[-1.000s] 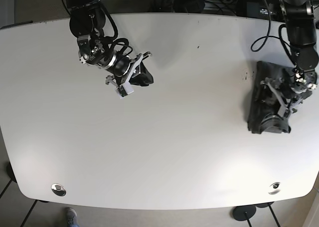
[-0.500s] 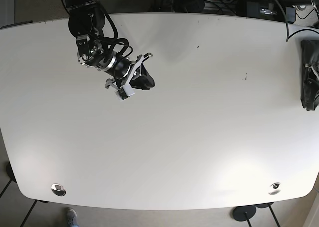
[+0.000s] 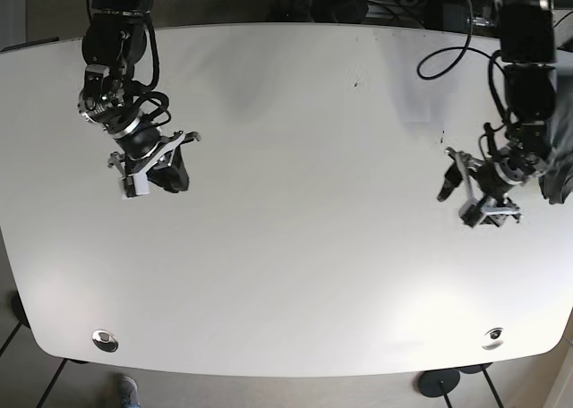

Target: Fold the T-shirt properly

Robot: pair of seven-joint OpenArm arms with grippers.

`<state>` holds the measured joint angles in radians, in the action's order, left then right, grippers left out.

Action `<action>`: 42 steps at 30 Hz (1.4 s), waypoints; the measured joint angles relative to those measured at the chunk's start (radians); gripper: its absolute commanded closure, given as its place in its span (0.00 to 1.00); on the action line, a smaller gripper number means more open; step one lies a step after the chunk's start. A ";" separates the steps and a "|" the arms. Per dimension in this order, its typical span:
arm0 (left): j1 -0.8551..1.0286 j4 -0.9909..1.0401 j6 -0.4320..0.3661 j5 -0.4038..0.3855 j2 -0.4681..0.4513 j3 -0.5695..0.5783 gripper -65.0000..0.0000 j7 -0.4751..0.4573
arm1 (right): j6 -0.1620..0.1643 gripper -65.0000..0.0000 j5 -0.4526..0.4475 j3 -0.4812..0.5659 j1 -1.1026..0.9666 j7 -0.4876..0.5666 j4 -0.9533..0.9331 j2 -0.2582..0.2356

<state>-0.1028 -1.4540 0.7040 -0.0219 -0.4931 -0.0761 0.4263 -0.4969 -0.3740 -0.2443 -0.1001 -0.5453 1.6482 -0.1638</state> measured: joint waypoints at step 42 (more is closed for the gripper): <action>1.157 -0.044 -0.708 0.171 0.446 0.193 0.44 -0.684 | -0.080 0.88 0.000 0.004 -0.876 0.824 -0.340 -0.020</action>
<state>1.0546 -1.4982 -0.0036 0.1493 -0.0471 0.1165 -0.2577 -0.5770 -0.3737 -0.2401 -0.9760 0.2783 1.3079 -0.1841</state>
